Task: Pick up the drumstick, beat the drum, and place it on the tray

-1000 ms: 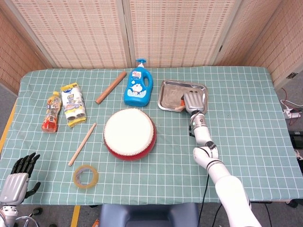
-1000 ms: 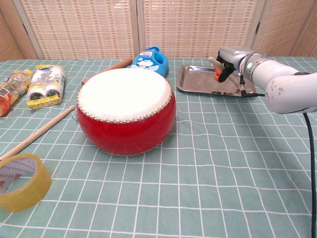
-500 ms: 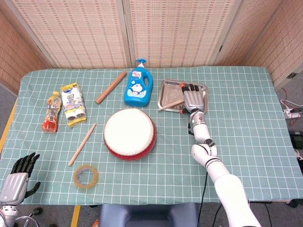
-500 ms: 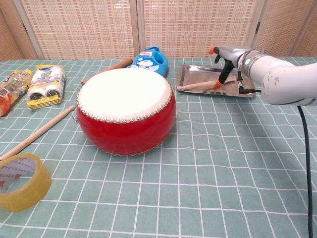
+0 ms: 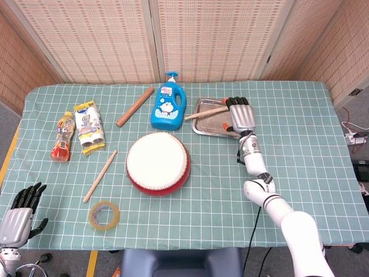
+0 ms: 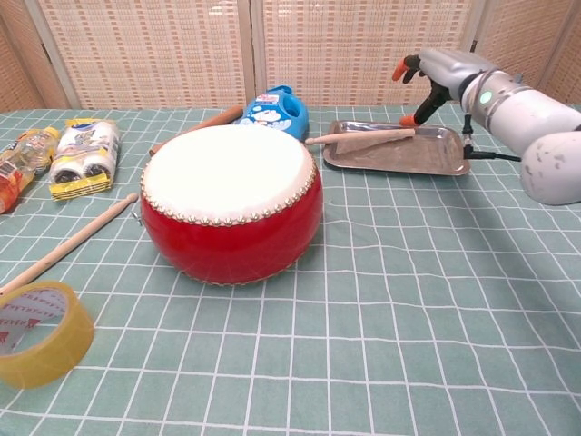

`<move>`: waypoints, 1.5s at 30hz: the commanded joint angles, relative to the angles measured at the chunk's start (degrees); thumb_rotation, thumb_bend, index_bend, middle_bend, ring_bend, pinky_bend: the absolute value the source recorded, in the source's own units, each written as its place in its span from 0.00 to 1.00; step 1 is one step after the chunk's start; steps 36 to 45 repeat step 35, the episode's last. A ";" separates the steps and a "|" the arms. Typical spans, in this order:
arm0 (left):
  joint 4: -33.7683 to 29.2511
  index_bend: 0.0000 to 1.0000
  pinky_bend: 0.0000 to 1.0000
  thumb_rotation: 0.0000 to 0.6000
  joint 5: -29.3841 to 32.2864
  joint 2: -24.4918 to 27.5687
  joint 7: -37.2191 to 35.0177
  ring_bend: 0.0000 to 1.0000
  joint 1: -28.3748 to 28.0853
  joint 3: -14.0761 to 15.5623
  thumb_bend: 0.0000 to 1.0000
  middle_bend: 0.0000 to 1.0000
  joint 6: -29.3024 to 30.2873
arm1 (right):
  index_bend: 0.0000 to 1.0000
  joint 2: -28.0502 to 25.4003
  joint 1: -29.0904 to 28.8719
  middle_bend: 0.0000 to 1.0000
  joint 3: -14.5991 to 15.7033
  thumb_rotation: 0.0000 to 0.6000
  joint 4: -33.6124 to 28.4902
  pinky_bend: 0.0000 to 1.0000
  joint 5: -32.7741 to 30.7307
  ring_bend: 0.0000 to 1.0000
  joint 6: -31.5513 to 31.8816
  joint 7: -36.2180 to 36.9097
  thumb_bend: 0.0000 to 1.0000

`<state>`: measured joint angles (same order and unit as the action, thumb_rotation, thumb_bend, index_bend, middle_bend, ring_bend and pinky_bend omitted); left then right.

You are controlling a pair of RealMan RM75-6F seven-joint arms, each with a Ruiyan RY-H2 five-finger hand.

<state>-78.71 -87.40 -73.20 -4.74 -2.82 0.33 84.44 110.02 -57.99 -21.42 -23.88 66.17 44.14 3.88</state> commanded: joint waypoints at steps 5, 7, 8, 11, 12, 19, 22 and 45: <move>-1.15 0.03 0.01 1.00 -0.09 0.92 0.54 0.00 -0.69 -1.29 0.26 0.00 0.91 | 0.35 -20.20 17.92 0.24 7.68 1.00 -32.89 0.21 6.85 0.20 18.76 -4.46 0.33; -1.70 0.03 0.01 1.00 0.05 1.28 0.95 0.00 -0.95 -1.61 0.25 0.00 0.87 | 0.35 -27.39 22.62 0.24 9.15 1.00 -45.05 0.21 6.72 0.20 22.30 -7.80 0.33; -1.98 0.03 0.01 1.00 0.03 1.42 1.09 0.00 -1.10 -1.74 0.25 0.00 0.86 | 0.34 -29.86 24.39 0.24 9.67 1.00 -49.20 0.21 6.47 0.20 23.62 -8.88 0.33; -2.87 0.03 0.01 1.00 -0.25 1.78 1.54 0.00 -1.54 -2.07 0.25 0.00 0.98 | 0.32 -36.16 29.67 0.24 11.59 1.00 -58.93 0.21 6.52 0.20 28.02 -10.45 0.33; -3.22 0.03 0.01 1.00 -0.41 1.92 1.72 0.00 -1.70 -2.16 0.25 0.00 1.04 | 0.31 -38.06 31.59 0.24 12.48 1.00 -61.55 0.21 6.92 0.20 29.66 -10.39 0.33; -5.29 0.03 0.01 1.00 -0.98 2.54 2.98 0.00 -2.25 -2.55 0.25 0.00 1.58 | 0.25 -44.00 41.76 0.24 17.85 1.00 -68.80 0.21 11.60 0.17 38.96 -5.52 0.33; -6.17 0.03 0.01 1.00 -1.26 2.78 3.43 0.00 -2.26 -2.57 0.25 0.00 2.02 | 0.21 -44.74 45.61 0.24 20.27 1.00 -69.61 0.18 14.27 0.13 42.56 -3.15 0.33; -7.52 0.01 0.00 1.00 -1.54 3.32 3.85 0.00 -1.54 -2.33 0.25 0.00 3.66 | 0.00 -45.36 52.17 0.09 24.64 1.00 -68.18 0.00 24.81 0.00 49.10 -0.06 0.33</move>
